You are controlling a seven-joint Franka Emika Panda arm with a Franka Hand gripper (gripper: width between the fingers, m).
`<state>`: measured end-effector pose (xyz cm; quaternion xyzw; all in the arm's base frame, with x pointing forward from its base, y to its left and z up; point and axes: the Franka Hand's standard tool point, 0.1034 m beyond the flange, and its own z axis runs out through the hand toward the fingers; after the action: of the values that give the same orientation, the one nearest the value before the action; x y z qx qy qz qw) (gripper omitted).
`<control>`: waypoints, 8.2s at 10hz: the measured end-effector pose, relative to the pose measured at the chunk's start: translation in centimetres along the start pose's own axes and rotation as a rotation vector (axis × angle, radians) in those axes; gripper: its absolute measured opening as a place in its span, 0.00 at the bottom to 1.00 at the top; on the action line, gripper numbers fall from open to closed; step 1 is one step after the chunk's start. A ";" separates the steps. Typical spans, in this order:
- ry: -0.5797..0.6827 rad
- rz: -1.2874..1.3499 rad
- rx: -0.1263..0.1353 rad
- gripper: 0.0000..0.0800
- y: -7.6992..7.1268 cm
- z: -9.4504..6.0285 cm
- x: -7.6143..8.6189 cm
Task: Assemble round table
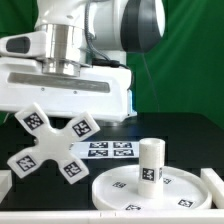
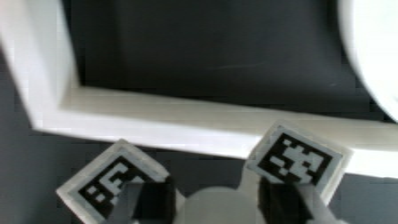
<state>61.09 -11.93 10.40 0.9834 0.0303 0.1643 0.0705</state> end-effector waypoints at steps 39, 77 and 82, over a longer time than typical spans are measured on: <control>-0.731 0.027 0.187 0.81 0.3 1.2 -0.6; -0.119 0.016 0.116 0.56 -6.2 -5.5 0.4; -0.119 0.148 0.145 0.56 -12.3 -6.9 -1.2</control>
Offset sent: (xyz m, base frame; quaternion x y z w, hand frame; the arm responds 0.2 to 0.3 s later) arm 0.0149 0.0045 -0.0335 0.0296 0.0228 0.0144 0.9992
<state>57.29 0.98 14.62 0.9935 -0.0346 0.1080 -0.0115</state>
